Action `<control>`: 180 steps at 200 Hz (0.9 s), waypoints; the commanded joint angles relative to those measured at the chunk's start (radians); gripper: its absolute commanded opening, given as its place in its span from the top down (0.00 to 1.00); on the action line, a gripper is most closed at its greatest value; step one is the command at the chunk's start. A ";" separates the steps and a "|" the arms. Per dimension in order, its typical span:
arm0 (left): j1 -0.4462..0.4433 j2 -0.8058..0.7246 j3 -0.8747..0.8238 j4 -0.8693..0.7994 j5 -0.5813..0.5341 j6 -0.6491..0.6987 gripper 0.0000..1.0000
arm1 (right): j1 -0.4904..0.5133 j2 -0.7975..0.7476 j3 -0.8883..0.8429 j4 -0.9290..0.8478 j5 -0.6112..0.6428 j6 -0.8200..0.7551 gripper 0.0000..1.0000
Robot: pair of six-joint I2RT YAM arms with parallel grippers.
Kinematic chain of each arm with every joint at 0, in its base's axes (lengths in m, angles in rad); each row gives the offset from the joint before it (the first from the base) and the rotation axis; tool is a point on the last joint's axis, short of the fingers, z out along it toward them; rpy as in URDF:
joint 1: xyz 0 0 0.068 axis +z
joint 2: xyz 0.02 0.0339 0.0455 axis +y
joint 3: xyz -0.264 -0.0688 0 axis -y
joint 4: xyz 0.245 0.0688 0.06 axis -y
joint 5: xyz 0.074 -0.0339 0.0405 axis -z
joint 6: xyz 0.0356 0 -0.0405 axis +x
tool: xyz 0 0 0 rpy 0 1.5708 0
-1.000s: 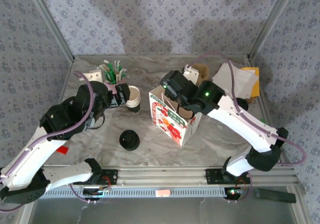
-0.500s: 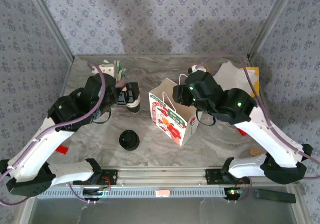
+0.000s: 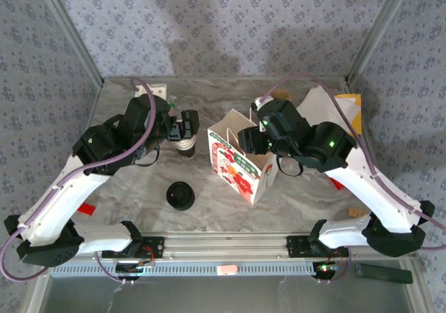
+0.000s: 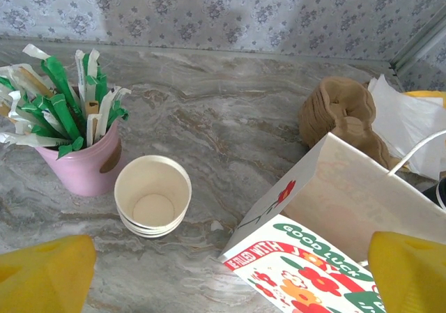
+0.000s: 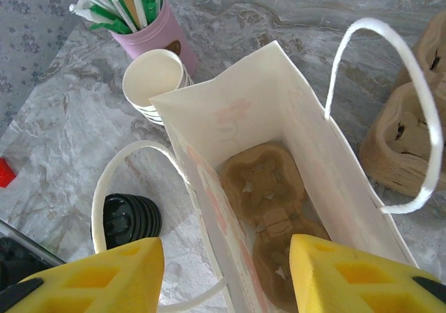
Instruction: Pack the takeout coffee
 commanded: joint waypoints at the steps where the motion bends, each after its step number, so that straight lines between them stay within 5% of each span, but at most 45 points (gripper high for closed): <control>1: 0.006 0.008 0.030 -0.019 0.006 0.014 0.00 | -0.004 0.001 0.038 -0.035 -0.019 -0.058 0.47; 180: 0.006 0.023 0.034 -0.023 -0.002 0.003 0.00 | 0.000 0.051 0.167 -0.134 -0.031 -0.181 0.46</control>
